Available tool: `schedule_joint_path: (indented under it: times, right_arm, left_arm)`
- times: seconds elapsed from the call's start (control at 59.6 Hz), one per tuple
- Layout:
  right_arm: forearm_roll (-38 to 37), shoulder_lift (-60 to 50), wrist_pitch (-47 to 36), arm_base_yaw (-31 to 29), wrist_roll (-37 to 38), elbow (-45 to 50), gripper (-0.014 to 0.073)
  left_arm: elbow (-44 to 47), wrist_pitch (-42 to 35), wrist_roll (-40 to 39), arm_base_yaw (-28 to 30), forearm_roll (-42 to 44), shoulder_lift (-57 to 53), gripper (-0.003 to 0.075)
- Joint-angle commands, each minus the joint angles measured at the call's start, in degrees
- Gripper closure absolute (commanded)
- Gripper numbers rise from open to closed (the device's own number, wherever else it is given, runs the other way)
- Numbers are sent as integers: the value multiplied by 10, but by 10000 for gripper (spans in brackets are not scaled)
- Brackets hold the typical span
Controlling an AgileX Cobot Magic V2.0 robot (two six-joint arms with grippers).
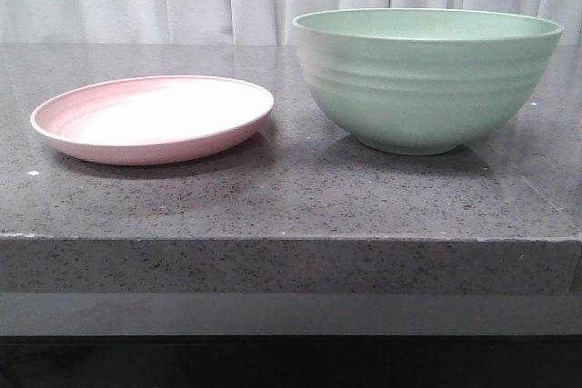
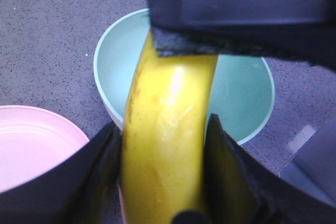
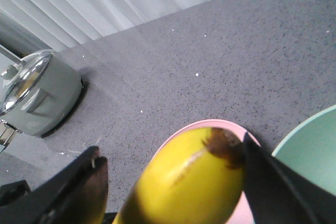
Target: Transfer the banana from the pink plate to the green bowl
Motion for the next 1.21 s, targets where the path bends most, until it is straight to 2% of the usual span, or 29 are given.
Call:
schedule_joint_path:
  times: [0.0,0.05,0.235,0.352,0.47,0.52,0.604,0.671,0.772,0.872,0.973,1.191]
  right_arm:
    - [14,-8,-14,0,-7,-27,59]
    - [17,-8,-10,0,-7,-27,83]
    - [17,-8,-6,0,-7,-27,304]
    - [18,-8,-6,0,-7,-27,396]
    - [18,-8,-6,0,-7,-27,400]
    - [18,-8,-6,0,-7,-27,400]
    - [18,-8,-6,0,-7,-27,399]
    - [18,-8,-6,0,-7,-27,399]
    - [17,-8,-7,0,-7,-27,399]
    - [17,-8,-15,0,-11,-27,399]
    - [15,-8,-48,-9,-46,-28,399]
    - [15,-8,-73,-91,-112,-42,397]
  left_arm:
    - [-20,-45,0,-5,-9,-17,479]
    - [-20,-45,0,-5,-9,-17,479]
    - [-20,-45,0,-5,-9,-17,479]
    - [-20,-45,0,-5,-9,-17,478]
    - [-20,-45,0,-5,-9,-17,470]
    - [-20,-45,0,-5,-9,-17,444]
    - [-20,-48,0,-5,-8,-17,358]
    - [-20,-52,2,-5,-8,-17,259]
    - [-20,-59,2,-5,-8,-17,184]
    - [-20,-63,2,-5,-8,-17,185]
    - [-20,-64,2,-5,-8,-17,185]
    - [-20,-64,2,-5,-8,-17,185]
